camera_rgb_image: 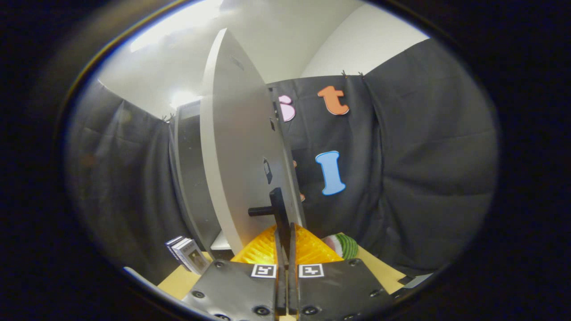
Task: Open the shoe cabinet door, grab the shoes and put them into the shoe cabinet, then close the shoe cabinet door.
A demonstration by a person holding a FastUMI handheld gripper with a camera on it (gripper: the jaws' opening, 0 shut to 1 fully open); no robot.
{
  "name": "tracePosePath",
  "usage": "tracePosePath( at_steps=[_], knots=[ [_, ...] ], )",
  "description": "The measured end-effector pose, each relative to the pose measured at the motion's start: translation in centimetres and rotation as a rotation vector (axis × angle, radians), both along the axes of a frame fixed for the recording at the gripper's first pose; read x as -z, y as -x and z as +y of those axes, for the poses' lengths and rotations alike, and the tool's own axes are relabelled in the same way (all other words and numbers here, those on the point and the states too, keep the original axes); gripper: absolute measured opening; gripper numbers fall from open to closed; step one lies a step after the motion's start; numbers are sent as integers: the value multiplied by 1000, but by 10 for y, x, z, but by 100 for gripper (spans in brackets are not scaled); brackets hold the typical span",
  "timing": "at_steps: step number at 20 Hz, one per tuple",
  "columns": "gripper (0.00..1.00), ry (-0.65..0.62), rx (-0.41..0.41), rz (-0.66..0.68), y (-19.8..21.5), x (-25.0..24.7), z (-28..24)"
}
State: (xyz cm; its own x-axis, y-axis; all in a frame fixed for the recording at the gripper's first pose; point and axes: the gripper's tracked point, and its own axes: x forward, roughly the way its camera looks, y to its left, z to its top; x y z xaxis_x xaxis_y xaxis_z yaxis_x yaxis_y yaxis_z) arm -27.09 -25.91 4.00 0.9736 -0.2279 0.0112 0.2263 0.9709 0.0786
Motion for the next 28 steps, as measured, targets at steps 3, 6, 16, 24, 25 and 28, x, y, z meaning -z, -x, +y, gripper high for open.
tracePosePath(
  at_steps=[3, 6, 16, 24, 25, 28],
  knots=[
    [4, -1, 38, -8, 6, -4, -25],
    [3, 0, 46, -6, 6, -6, -41],
    [2, 50, 82, -9, 31, -22, -68],
    [2, 64, 102, -28, 48, -28, -73],
    [2, 68, 93, -28, 49, -28, -69],
    [2, 80, 62, -29, 48, -26, -50]
  ],
)
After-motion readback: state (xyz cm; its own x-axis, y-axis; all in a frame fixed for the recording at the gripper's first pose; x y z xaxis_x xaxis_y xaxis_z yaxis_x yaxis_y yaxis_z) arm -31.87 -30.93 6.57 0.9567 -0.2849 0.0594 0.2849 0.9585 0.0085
